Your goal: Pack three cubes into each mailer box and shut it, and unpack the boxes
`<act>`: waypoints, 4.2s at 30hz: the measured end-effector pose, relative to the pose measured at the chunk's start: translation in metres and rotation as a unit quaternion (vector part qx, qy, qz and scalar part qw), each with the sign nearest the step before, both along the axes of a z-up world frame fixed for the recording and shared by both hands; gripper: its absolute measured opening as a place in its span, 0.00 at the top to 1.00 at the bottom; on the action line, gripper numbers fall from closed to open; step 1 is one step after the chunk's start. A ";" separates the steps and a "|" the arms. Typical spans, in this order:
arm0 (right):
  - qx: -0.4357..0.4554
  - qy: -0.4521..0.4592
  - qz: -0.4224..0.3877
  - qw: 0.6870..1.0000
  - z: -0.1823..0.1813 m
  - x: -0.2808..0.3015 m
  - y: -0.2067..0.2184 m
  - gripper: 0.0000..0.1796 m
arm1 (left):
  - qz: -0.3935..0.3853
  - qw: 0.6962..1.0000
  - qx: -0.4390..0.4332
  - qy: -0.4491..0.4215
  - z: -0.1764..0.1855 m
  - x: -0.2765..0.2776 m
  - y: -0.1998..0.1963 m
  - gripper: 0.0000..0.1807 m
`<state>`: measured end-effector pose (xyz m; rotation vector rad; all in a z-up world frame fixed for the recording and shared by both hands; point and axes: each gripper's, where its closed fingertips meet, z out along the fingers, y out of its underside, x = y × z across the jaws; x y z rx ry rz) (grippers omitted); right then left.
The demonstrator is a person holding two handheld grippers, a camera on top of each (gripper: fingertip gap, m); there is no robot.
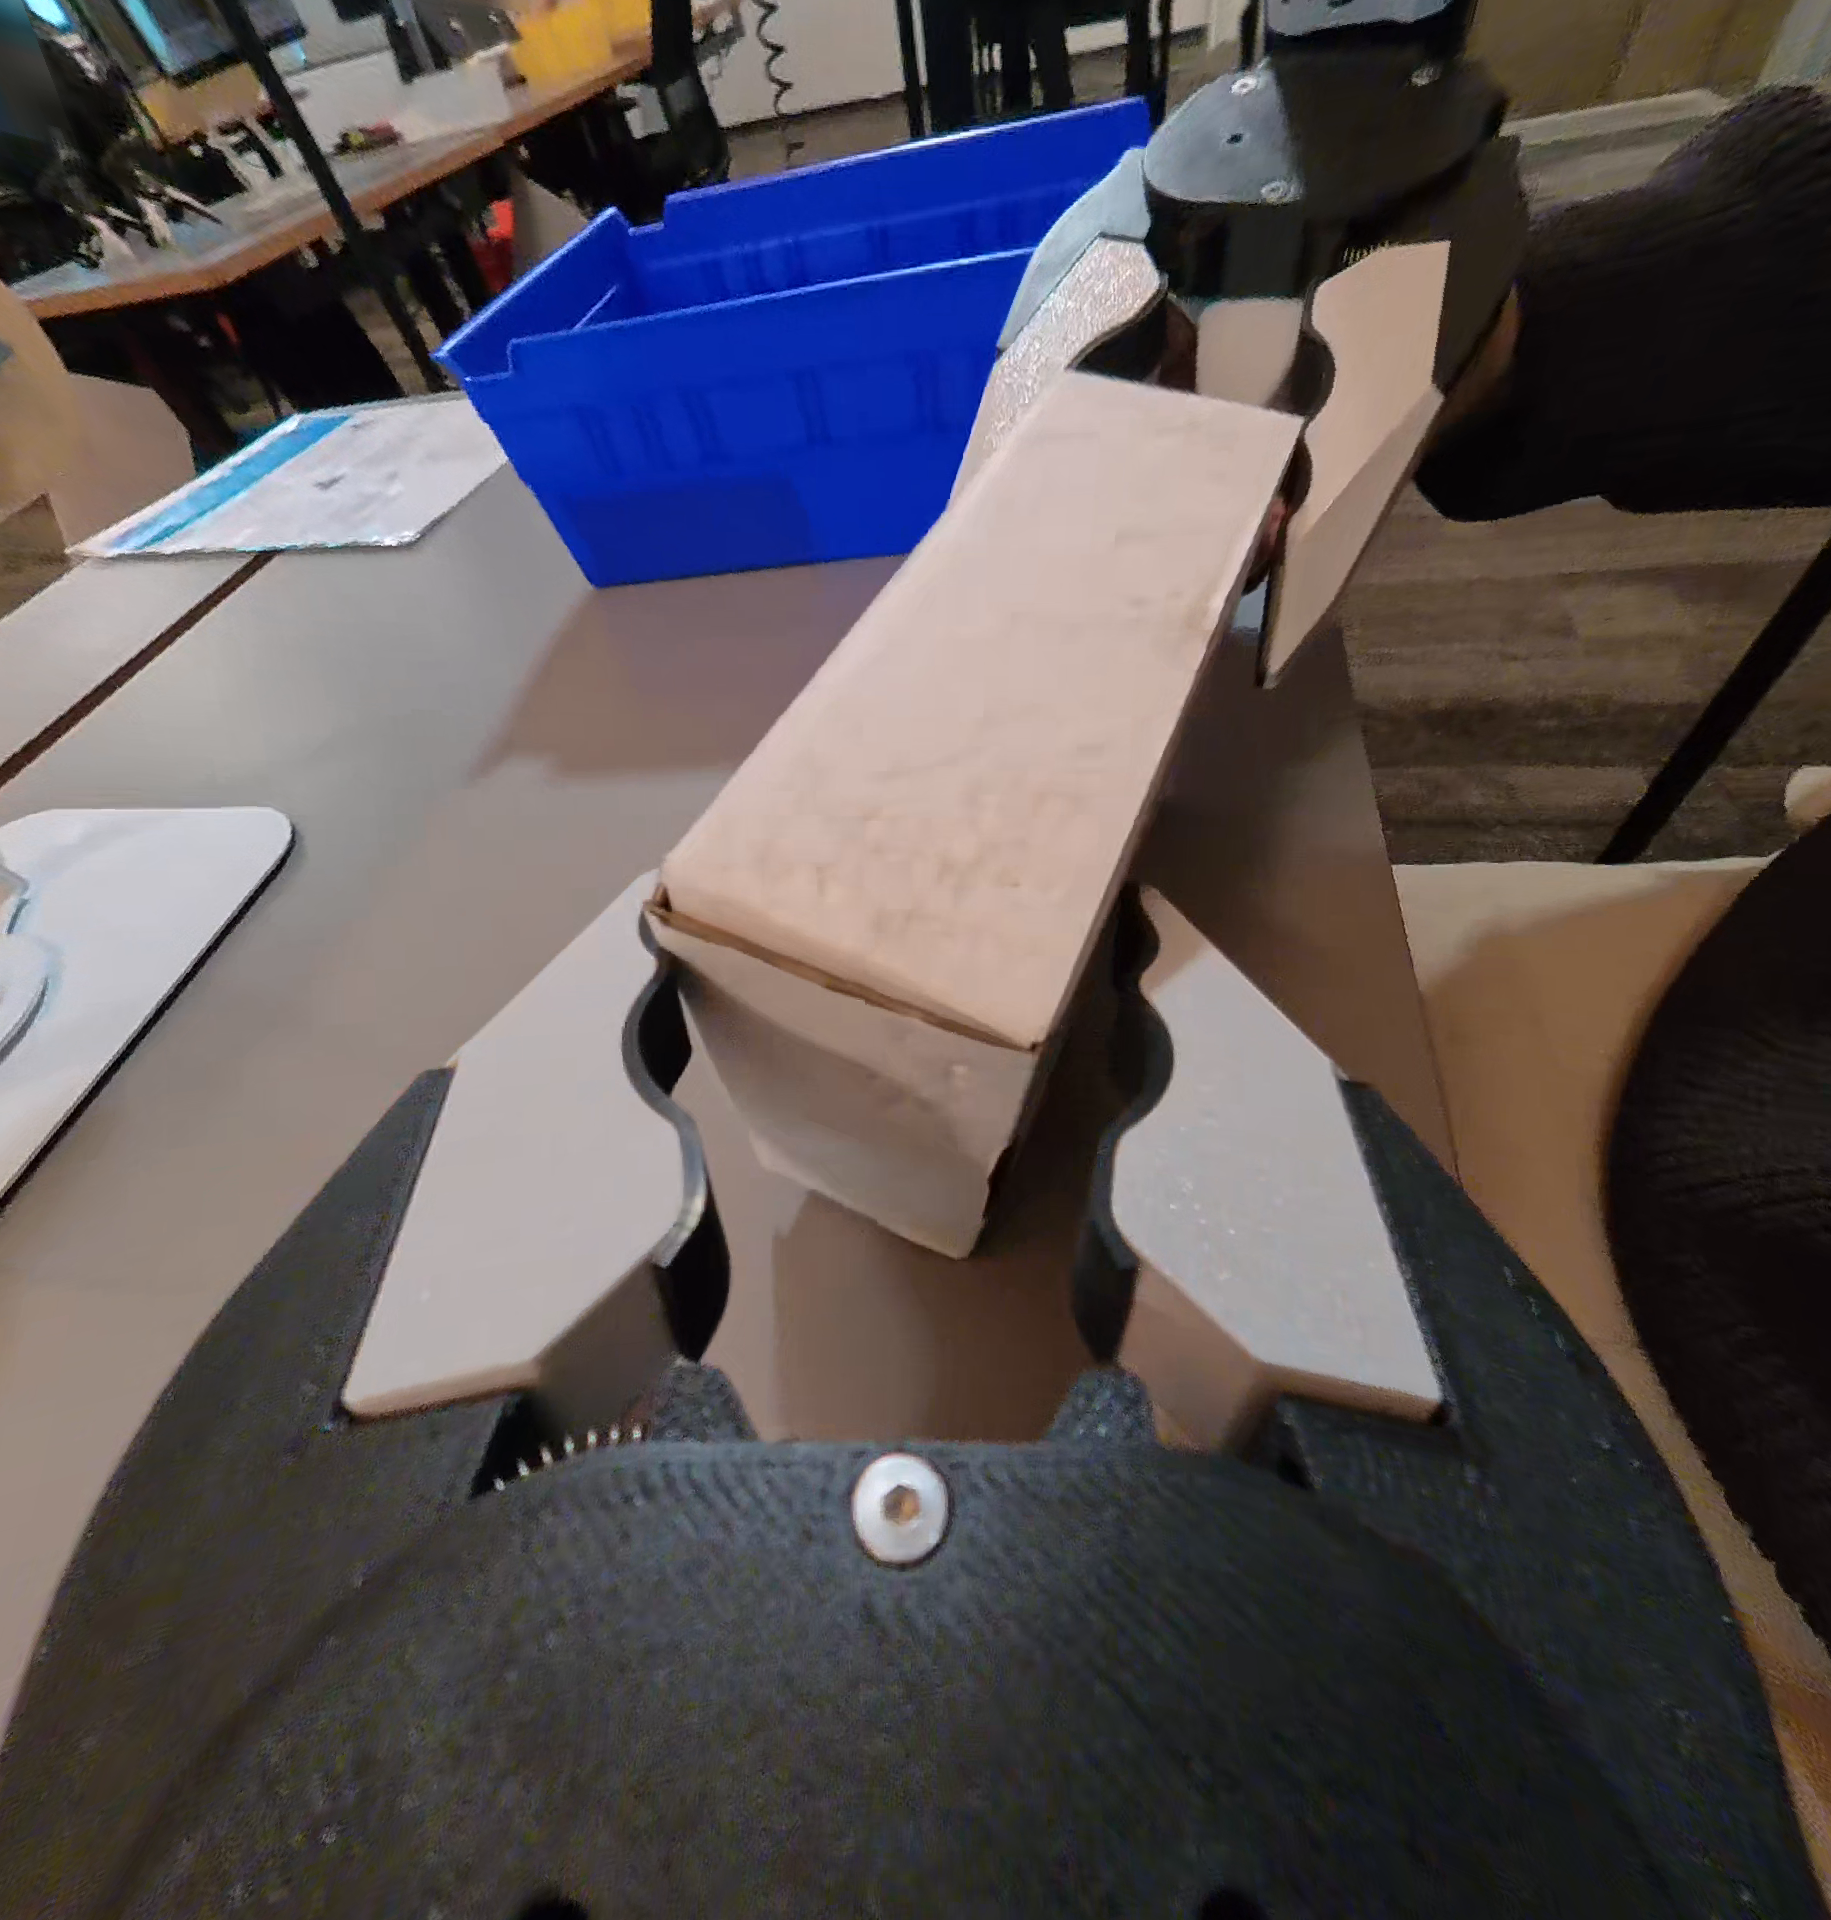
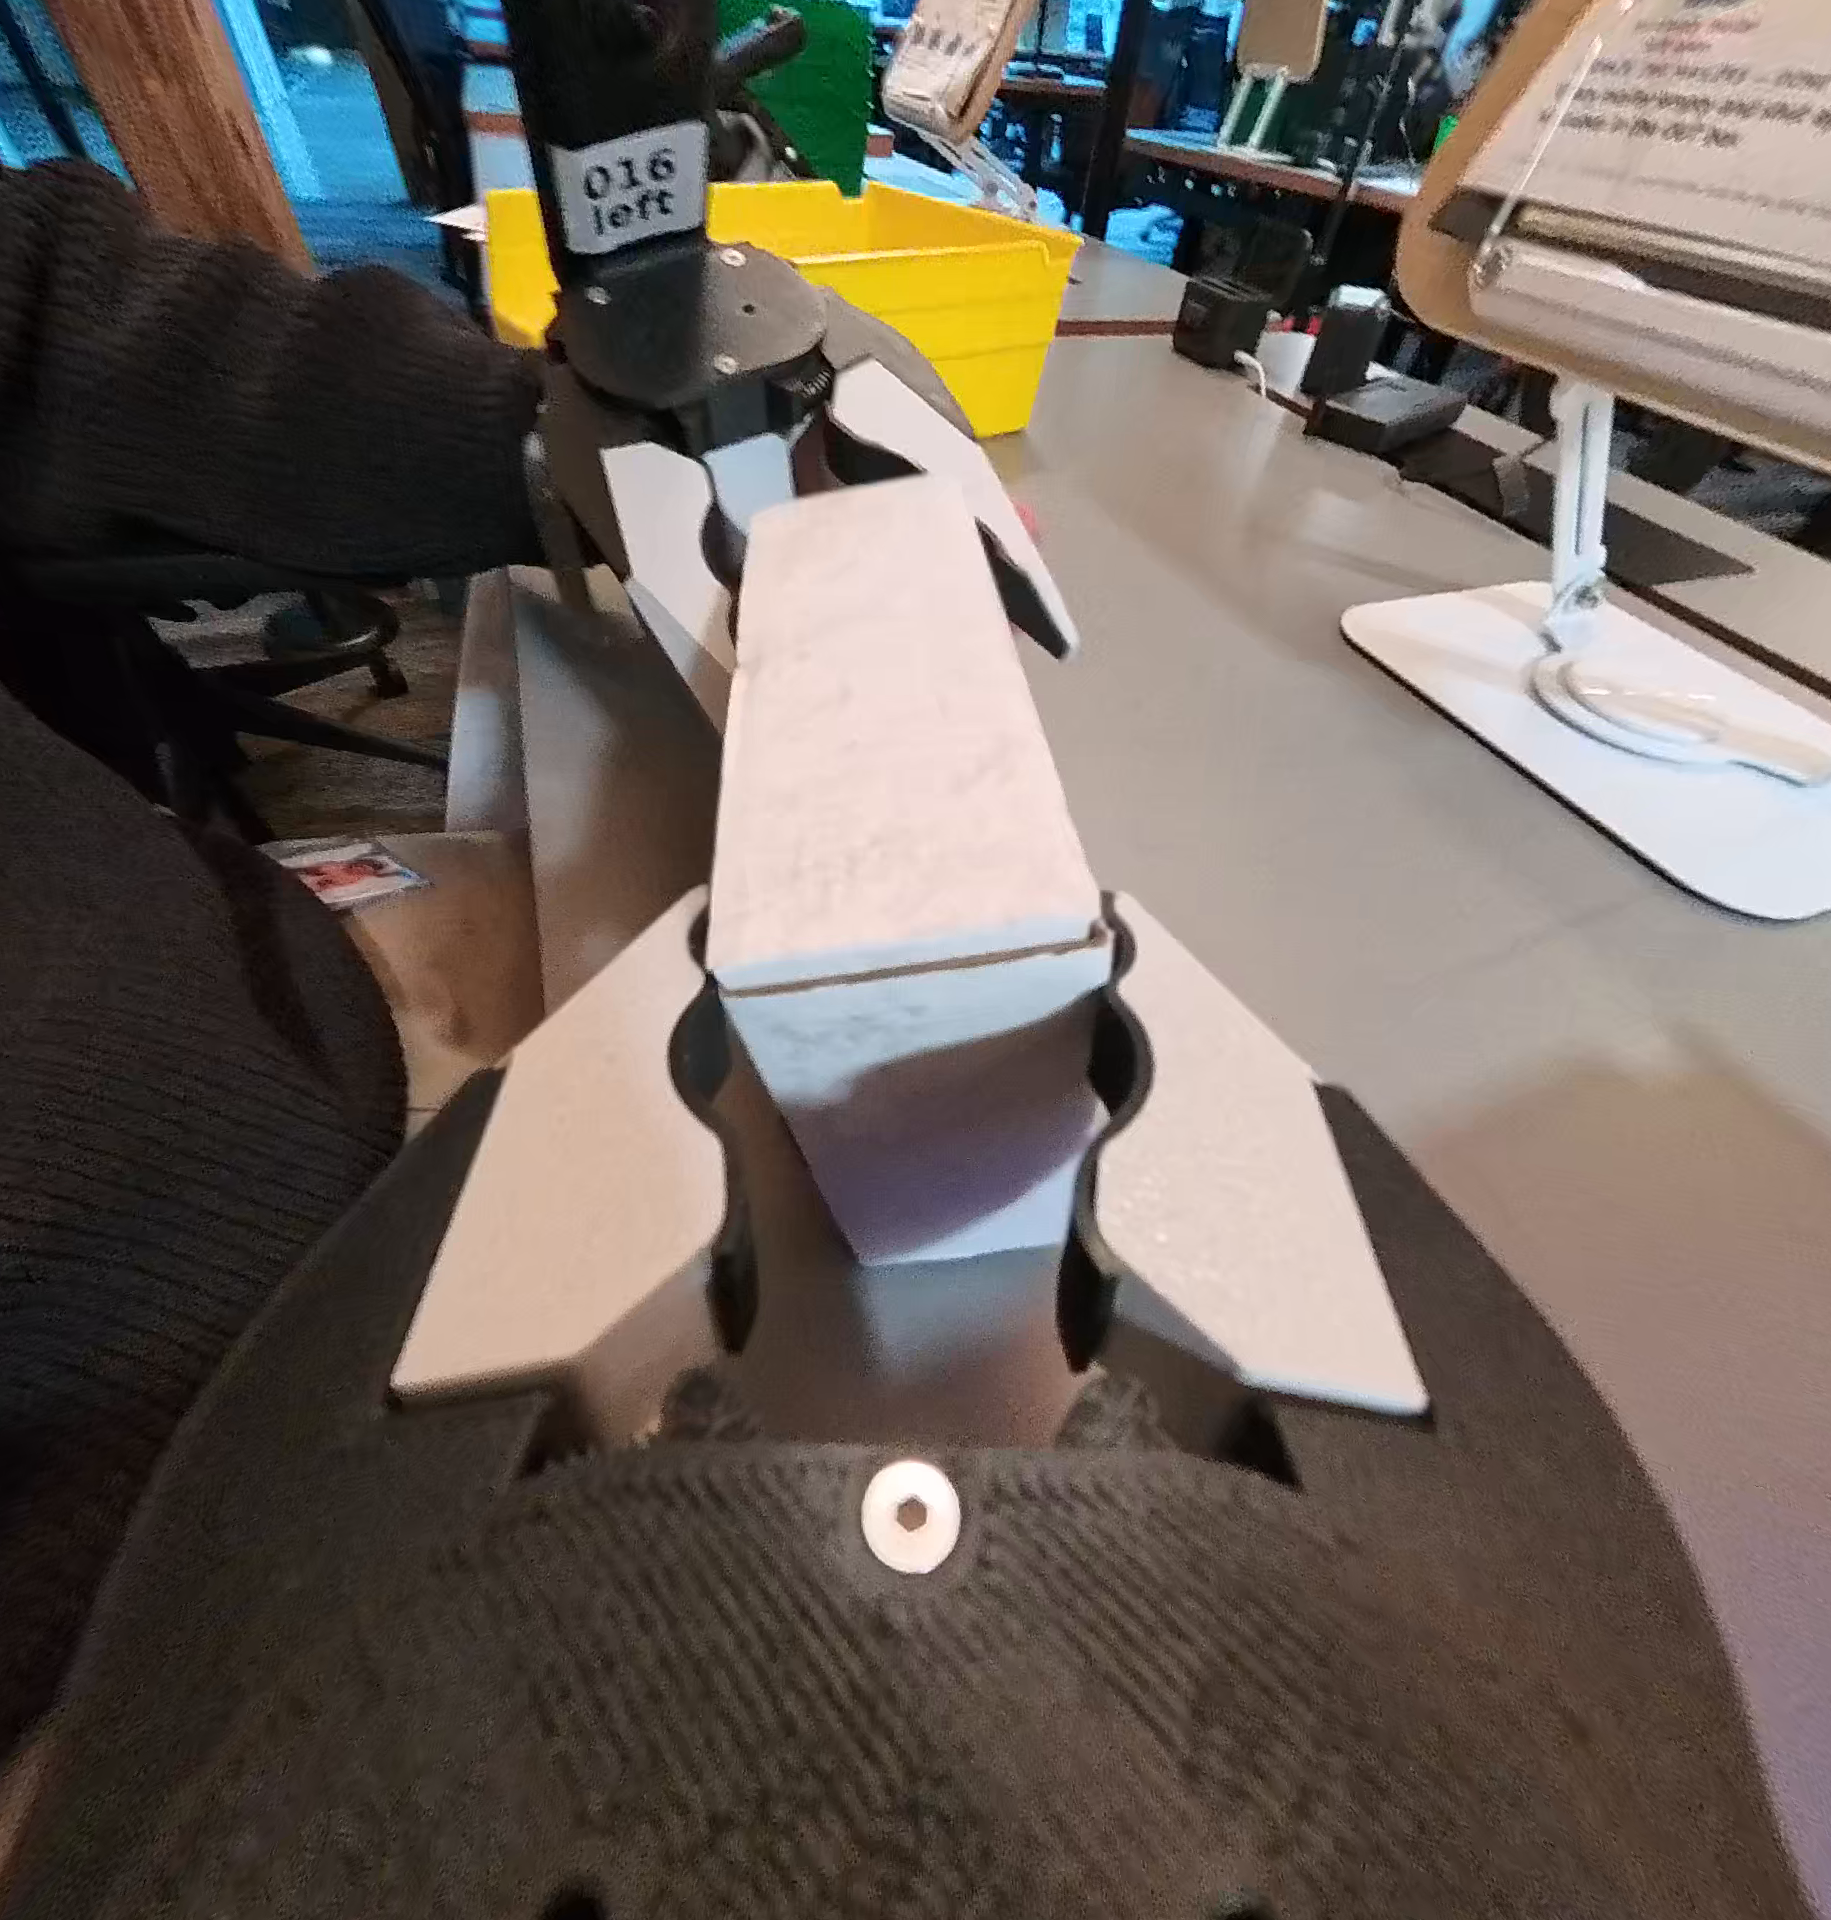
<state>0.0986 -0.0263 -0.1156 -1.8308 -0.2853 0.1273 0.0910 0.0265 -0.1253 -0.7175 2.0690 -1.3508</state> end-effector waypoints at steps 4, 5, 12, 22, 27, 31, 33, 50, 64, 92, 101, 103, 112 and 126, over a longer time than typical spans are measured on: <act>0.020 0.007 -0.055 0.998 0.007 0.022 -0.001 0.61 | 0.014 1.000 -0.023 0.006 0.007 0.001 0.003 0.59; 0.031 0.000 -0.072 0.997 0.012 0.028 -0.001 0.59 | 0.027 0.999 -0.024 0.004 0.009 0.004 0.005 0.59; 0.074 -0.197 -0.186 0.960 0.045 0.044 -0.006 0.61 | 0.149 0.988 -0.034 -0.010 0.024 0.015 0.017 0.62; 0.091 -0.411 -0.150 0.894 0.063 -0.039 0.022 0.76 | 0.172 0.984 0.009 -0.043 0.028 0.006 -0.009 0.63; 0.082 -0.454 -0.170 0.871 0.068 -0.031 0.021 0.77 | 0.171 0.983 0.025 -0.057 0.028 0.002 -0.013 0.63; 0.078 -0.471 -0.171 0.862 0.064 -0.031 0.024 0.78 | 0.170 0.983 0.027 -0.058 0.029 0.001 -0.014 0.63; 0.078 -0.475 -0.171 0.860 0.065 -0.032 0.024 0.77 | 0.168 0.984 0.029 -0.060 0.028 0.001 -0.013 0.63; 0.081 -0.472 -0.183 0.858 0.069 -0.021 0.016 0.75 | 0.163 0.983 0.043 -0.074 0.030 0.001 -0.013 0.63; 0.085 -0.507 -0.185 0.837 0.067 -0.023 0.014 0.75 | 0.172 0.974 0.105 -0.101 0.033 -0.001 -0.012 0.64; 0.092 -0.539 -0.178 0.818 0.065 -0.023 0.015 0.85 | 0.168 0.984 0.031 -0.047 0.030 -0.001 -0.016 0.65; 0.084 -0.549 -0.181 0.812 0.064 -0.019 0.012 0.86 | 0.158 0.981 0.085 -0.077 0.029 -0.003 -0.023 0.65; 0.084 -0.551 -0.182 0.810 0.063 -0.019 0.013 0.88 | 0.156 0.982 0.079 -0.073 0.029 -0.003 -0.023 0.65; 0.137 -0.438 -0.216 0.862 0.100 -0.012 0.006 0.94 | 0.121 0.974 0.154 -0.110 0.020 -0.009 -0.037 0.65; 0.122 -0.477 -0.181 0.852 0.081 -0.030 0.012 0.98 | 0.081 0.980 0.117 -0.141 0.030 -0.018 -0.035 0.54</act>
